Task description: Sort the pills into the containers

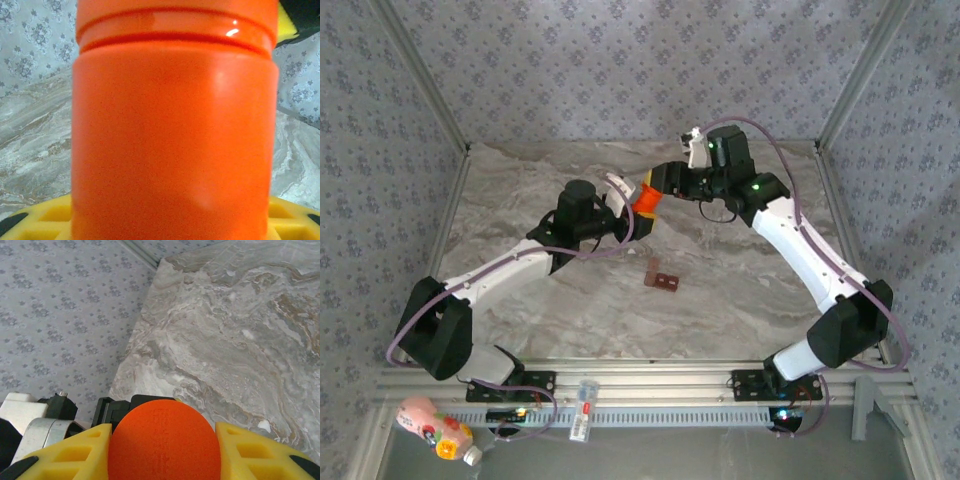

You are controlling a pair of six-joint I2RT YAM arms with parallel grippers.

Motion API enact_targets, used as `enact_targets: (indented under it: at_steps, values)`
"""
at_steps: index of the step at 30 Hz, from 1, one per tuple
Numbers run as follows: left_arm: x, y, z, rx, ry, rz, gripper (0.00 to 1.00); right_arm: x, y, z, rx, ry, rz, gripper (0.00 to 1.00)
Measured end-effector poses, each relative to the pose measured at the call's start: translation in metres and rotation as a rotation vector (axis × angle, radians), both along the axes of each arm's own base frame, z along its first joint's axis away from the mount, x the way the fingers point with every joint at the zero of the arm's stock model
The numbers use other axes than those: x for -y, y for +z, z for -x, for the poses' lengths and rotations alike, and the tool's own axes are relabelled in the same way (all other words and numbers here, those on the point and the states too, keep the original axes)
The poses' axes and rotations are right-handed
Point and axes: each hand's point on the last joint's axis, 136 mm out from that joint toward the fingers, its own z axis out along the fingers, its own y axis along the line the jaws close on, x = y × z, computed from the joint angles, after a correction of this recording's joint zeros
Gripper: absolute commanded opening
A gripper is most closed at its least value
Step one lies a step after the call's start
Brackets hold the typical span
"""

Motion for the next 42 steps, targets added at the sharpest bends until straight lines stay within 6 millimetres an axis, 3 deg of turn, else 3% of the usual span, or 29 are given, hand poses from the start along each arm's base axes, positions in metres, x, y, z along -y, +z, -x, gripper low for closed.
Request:
enact_targets:
  at_steps: [10, 14, 20, 29, 34, 42]
  values:
    - [0.006, -0.001, 0.010, -0.007, -0.058, -0.008, 0.00, 0.008, -0.001, 0.016, 0.211, 0.247, -0.011, 0.43]
    - [0.010, 0.002, 0.017, -0.004, -0.094, -0.002, 0.00, 0.012, 0.003, 0.022, 0.291, 0.313, -0.009, 0.68]
    - [0.007, 0.005, 0.013, -0.001, -0.081, 0.003, 0.00, 0.021, 0.004, 0.019, 0.303, 0.291, -0.025, 0.81]
    - [0.006, 0.009, 0.013, 0.004, -0.081, 0.006, 0.00, 0.043, 0.017, 0.010, 0.115, -0.012, -0.106, 0.84]
    - [0.007, 0.012, 0.012, 0.007, -0.081, 0.009, 0.00, 0.032, 0.006, 0.011, 0.017, -0.087, -0.102, 0.84]
    - [0.007, 0.015, 0.012, 0.013, -0.082, 0.012, 0.00, 0.020, 0.009, 0.008, -0.002, -0.098, -0.106, 0.80]
